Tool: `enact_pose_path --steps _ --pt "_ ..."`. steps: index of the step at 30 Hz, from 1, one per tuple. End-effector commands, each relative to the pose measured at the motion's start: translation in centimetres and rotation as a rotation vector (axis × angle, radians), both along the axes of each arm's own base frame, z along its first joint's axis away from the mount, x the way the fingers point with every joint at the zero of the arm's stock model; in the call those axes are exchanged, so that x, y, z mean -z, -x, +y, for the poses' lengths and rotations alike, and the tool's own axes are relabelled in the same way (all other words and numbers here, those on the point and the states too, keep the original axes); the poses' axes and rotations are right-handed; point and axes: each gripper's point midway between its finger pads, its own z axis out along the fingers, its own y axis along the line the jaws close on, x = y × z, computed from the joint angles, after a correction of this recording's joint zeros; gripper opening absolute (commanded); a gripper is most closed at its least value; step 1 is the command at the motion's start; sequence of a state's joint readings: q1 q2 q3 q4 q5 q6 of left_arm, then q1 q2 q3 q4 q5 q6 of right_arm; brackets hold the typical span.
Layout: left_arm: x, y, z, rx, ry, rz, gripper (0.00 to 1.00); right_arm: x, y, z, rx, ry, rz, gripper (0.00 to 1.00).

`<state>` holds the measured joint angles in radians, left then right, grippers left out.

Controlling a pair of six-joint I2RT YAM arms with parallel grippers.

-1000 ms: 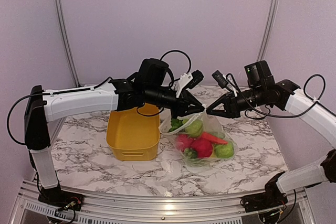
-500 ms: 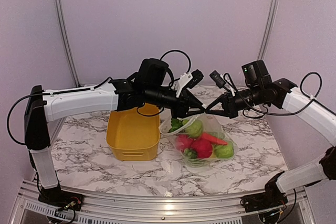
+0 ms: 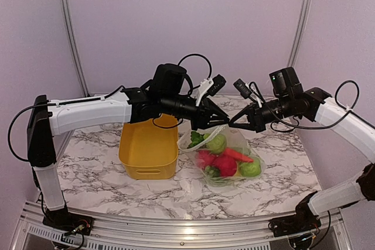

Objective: Place the food in the zip-top bag and seal the zipper
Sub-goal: Hold the zipper from the zipper food storage bag, then hold the zipper food storage bag at the center of the board, then zip the zipper of the food storage bag.

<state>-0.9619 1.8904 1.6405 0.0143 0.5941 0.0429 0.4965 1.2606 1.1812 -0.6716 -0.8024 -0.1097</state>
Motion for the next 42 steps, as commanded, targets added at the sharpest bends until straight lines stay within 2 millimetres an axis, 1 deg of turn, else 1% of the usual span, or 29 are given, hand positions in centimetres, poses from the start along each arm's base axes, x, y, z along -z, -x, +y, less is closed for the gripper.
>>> enact_pose_path --steps 1,6,23,30,35,41,42 --pt "-0.6 0.2 0.0 0.018 0.025 0.010 0.20 -2.3 0.3 0.7 -0.036 -0.037 -0.057 0.00" --pt "-0.4 0.0 -0.2 0.016 0.027 0.020 0.15 -2.5 0.5 0.6 -0.037 -0.038 -0.059 0.00" --pt "0.5 -0.2 -0.5 0.009 0.014 0.035 0.16 -2.8 1.0 0.3 -0.031 -0.043 -0.069 0.00" --pt "0.7 -0.2 -0.5 0.007 0.007 0.069 0.10 -2.9 1.0 0.3 -0.029 -0.048 -0.075 0.00" --pt "1.0 -0.1 -0.2 0.006 -0.010 0.071 0.05 -3.3 0.9 0.1 -0.015 -0.047 -0.111 0.00" --pt "1.3 -0.6 0.8 -0.017 -0.027 0.075 0.04 -4.3 -0.1 -0.9 0.051 -0.026 -0.191 0.00" --pt "1.8 -0.6 1.1 -0.021 -0.047 0.089 0.05 -4.4 -0.2 -1.1 0.060 -0.026 -0.195 0.00"
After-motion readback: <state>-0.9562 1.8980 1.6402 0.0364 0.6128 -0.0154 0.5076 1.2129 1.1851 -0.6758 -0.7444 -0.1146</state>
